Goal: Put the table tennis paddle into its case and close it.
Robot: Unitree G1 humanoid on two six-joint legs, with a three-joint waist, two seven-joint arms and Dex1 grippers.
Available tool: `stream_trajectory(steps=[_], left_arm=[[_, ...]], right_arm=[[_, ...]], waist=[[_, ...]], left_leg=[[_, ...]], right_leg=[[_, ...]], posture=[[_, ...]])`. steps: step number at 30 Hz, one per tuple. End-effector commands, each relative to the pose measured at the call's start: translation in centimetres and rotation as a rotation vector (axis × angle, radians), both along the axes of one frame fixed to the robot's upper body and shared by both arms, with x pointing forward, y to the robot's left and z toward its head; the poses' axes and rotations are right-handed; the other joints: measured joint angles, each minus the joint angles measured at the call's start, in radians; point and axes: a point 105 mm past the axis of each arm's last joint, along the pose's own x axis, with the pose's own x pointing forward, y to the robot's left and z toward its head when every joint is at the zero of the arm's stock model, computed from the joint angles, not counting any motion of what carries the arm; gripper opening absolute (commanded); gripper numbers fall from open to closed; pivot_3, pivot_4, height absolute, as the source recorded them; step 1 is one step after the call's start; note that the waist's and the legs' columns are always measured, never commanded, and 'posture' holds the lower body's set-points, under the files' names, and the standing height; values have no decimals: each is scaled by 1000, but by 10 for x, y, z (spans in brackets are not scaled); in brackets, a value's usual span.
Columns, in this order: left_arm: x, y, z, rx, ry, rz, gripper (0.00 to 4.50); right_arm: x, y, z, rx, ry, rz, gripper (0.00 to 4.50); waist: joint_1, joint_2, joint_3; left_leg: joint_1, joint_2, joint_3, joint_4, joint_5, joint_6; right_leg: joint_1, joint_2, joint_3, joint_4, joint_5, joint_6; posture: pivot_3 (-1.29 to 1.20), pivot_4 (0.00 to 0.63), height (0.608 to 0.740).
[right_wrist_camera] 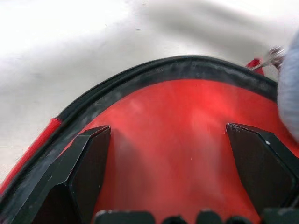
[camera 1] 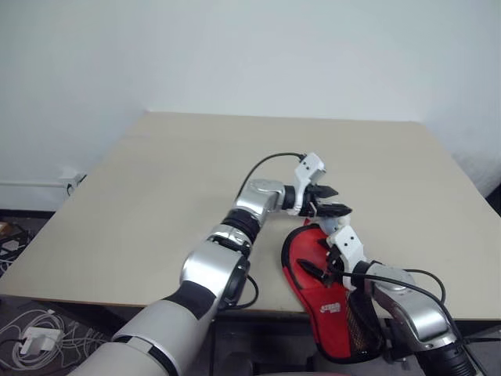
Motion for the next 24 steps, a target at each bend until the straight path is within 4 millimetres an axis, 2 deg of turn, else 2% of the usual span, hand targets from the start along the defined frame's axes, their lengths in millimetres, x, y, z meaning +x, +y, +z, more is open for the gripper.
stream_trajectory(steps=[1,5,7,9,11,15,18,24], left_arm=[[3,20,27,-58,-44,-21,3748],[1,48,33,-55,-64,-22,3748],[-6,59,31,-35,-61,-44,3748],[-21,68,22,2,-57,-97,3748],[-39,71,15,28,-40,-150,3748],[-68,66,-3,93,-34,-216,3748],[-75,53,-16,111,8,-193,3748],[-88,29,-46,203,-19,-187,3748]], right_arm=[[-10,-8,10,108,70,5,4288],[-12,-17,39,210,29,4,4288],[-12,-22,51,248,12,-4,4288],[-10,-27,71,303,-39,-14,4288],[-7,-34,90,346,-90,-31,4288],[4,-45,113,407,-153,-81,4288],[16,-53,118,417,-167,-139,4288],[29,-50,96,336,-84,-174,4288]], waist=[[1,0,0],[0,2,1],[0,3,2],[-1,4,2],[-1,5,3],[5,5,3],[7,5,3],[4,6,3]], left_leg=[[0,0,0,0,0,0],[-2,0,0,1,0,0],[-3,0,0,1,0,0],[-5,0,0,1,0,0],[-6,0,0,1,0,0],[-8,0,0,2,0,0],[-8,0,0,3,0,0],[-8,0,1,2,0,1]], right_leg=[[0,0,0,0,0,0],[-2,0,0,0,0,0],[-4,0,1,1,0,0],[-5,0,1,1,0,0],[-6,0,1,2,0,0],[-6,-1,1,2,0,0],[-6,-1,0,2,0,0],[-7,-1,1,2,0,0]], posture=[[0,0,716],[0,0,716],[0,0,716],[0,0,716],[0,0,716],[0,0,716],[0,0,716],[0,0,716]])
